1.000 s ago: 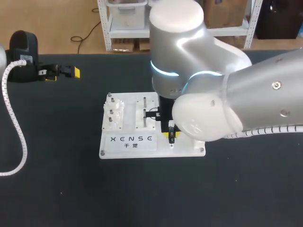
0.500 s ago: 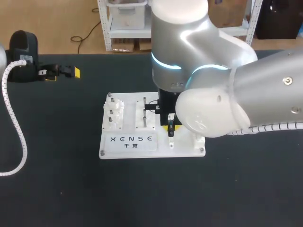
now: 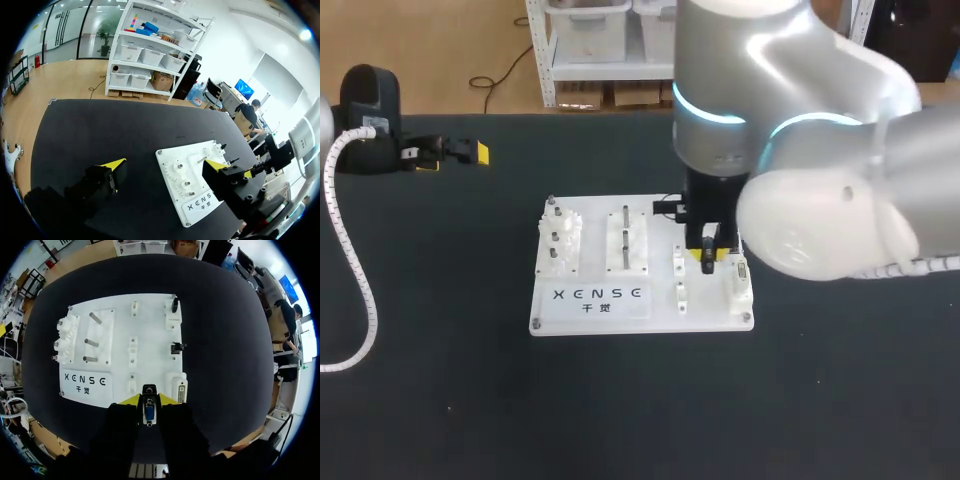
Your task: Insert the USB connector, Ethernet cable, and multi-pin plug into their matching sockets one by one.
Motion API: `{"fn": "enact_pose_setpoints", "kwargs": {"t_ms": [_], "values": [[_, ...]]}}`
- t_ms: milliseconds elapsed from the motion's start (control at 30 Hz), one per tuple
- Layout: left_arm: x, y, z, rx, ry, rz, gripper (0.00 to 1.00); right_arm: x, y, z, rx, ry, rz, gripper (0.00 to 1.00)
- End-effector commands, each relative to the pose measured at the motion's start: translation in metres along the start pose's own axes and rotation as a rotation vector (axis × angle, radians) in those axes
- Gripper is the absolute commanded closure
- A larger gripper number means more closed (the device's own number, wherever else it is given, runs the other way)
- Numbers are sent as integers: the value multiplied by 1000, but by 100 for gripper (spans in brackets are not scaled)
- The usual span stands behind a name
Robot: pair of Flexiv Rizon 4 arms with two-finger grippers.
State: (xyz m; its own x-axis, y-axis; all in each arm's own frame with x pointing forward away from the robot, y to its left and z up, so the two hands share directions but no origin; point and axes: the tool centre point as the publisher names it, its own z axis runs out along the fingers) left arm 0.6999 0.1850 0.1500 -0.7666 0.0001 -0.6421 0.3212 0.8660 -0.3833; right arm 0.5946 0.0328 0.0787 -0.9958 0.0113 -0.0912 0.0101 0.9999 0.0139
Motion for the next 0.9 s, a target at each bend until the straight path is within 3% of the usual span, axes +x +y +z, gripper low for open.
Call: {"fn": "enact_pose_setpoints", "kwargs": {"t_ms": [33,467,900], "values": [[0,0,0,0,0,0,0,7,-16,-3,-16,-26,10,100],[0,0,0,0,0,0,0,15,-40,1,3,-17,28,100],[0,0,0,0,0,0,0,10,-45,9,18,-7,52,100]]}}
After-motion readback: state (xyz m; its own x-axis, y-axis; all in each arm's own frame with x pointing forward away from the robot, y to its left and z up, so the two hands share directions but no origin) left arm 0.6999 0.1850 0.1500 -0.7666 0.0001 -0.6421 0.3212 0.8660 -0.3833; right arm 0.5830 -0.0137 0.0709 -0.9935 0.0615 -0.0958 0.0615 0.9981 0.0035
